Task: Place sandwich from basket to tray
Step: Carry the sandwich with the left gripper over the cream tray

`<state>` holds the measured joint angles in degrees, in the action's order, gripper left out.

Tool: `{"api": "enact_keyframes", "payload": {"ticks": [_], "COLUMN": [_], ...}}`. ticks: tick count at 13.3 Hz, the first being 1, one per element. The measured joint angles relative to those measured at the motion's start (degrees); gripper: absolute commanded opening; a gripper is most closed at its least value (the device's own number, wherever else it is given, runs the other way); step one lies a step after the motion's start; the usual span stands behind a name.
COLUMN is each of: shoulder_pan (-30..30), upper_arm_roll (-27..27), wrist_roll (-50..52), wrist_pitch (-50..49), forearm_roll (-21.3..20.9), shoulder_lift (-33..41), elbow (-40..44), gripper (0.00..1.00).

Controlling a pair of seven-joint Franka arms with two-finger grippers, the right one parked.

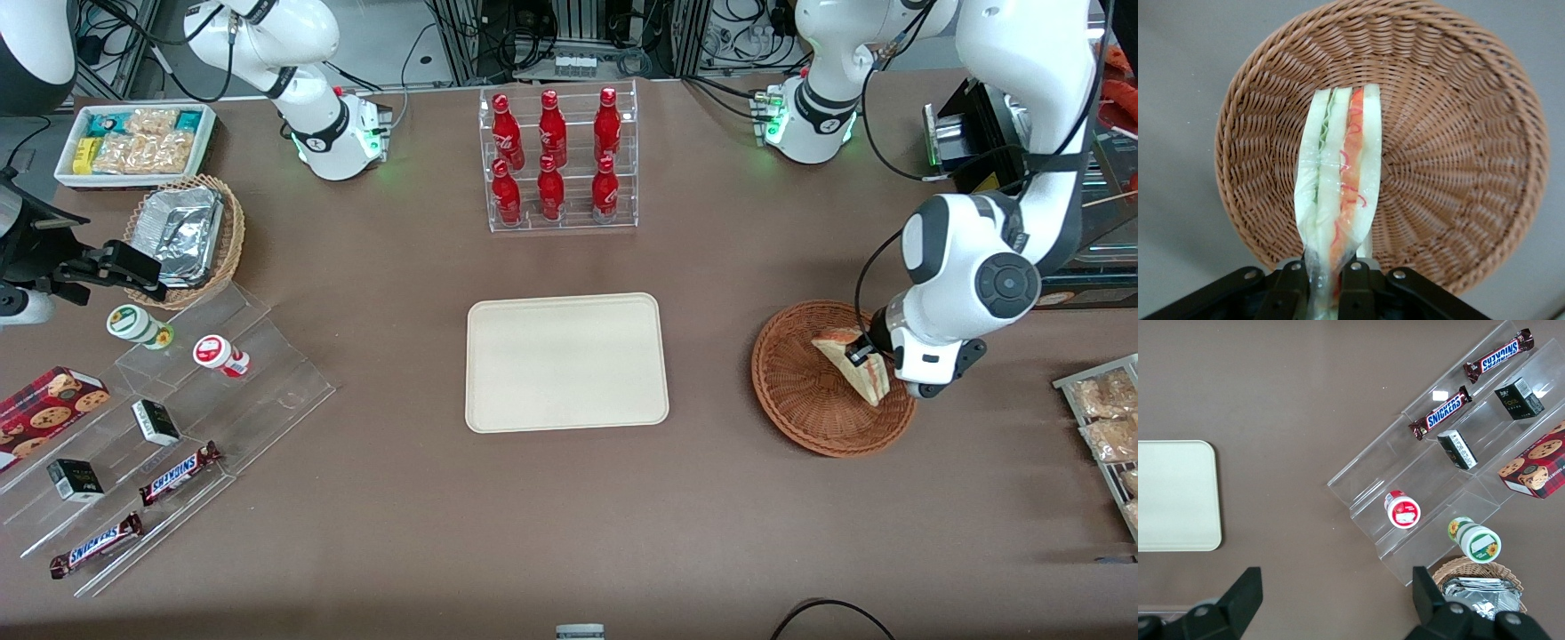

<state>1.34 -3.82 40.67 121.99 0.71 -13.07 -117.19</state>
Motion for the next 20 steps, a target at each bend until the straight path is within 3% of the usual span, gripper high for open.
{"api": "enact_keyframes", "payload": {"ticks": [5, 9, 20], "shoulder_pan": [2.8, 10.3, 30.4], "upper_arm_roll": [-3.3, -4.4, -4.7], "wrist_roll": [0.0, -0.5, 8.1], "wrist_pitch": [-3.7, -8.0, -9.2], "forearm_roll": [0.0, 0.0, 1.8], "shoulder_lift": [0.2, -1.6, -20.9], "elbow": [4.0, 8.2, 30.5], "gripper": [0.0, 0.0, 0.0]}}
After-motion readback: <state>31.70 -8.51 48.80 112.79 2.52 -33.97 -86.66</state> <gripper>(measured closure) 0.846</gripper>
